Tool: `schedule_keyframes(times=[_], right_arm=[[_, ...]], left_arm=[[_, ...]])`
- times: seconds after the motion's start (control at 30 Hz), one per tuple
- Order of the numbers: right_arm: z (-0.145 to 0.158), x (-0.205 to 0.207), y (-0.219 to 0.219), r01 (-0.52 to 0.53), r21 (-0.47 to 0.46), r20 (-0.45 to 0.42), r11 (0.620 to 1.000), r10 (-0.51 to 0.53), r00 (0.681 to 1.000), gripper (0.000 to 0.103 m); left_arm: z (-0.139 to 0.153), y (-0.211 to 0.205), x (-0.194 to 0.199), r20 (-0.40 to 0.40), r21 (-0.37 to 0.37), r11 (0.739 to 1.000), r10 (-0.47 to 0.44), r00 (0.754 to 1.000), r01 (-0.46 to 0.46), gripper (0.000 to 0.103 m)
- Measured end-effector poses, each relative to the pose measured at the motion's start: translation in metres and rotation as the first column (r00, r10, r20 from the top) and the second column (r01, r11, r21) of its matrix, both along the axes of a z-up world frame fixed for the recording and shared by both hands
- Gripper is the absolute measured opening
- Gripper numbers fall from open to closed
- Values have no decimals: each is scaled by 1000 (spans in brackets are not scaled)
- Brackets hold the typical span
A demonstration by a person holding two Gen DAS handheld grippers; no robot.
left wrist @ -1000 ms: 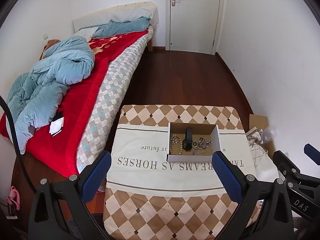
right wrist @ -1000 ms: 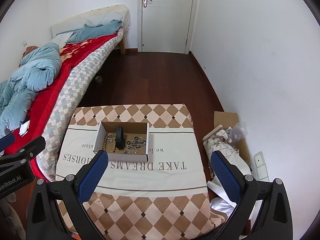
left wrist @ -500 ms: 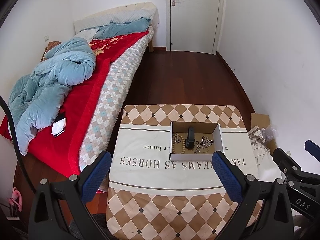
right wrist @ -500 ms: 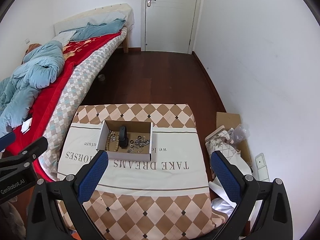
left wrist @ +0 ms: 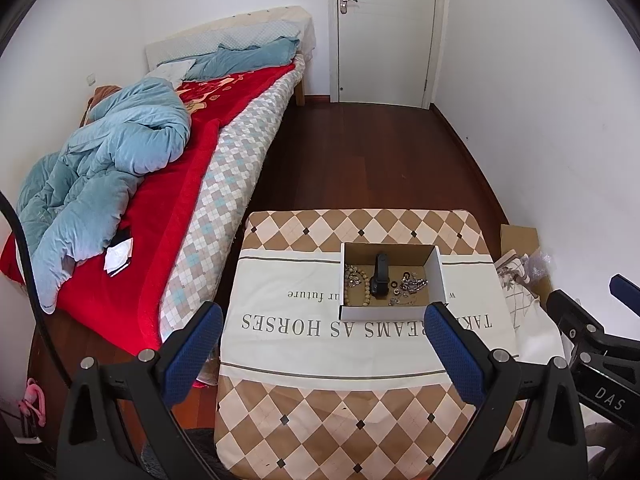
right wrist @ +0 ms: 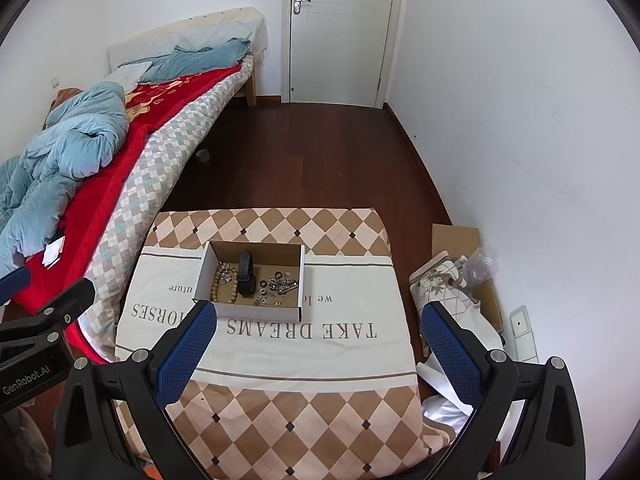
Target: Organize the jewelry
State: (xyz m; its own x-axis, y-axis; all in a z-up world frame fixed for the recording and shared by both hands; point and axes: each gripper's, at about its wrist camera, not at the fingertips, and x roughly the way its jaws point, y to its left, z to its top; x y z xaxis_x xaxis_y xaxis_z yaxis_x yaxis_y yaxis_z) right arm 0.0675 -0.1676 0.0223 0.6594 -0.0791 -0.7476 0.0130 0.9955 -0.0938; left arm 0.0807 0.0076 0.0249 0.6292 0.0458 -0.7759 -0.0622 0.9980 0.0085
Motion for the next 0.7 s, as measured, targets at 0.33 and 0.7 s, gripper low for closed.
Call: schedule_keyframes(times=[0.33, 0.7], right_arm=[[1, 0, -1, 0, 5, -4, 1000, 0, 1000, 103], [1, -1, -1, -2, 6, -6, 1000, 2, 1000, 103]], left_arm=[[6, 5, -3, 15, 8, 1000, 4, 1000, -4, 103], [6, 5, -4, 9, 20, 1000, 9, 1000, -9, 103]])
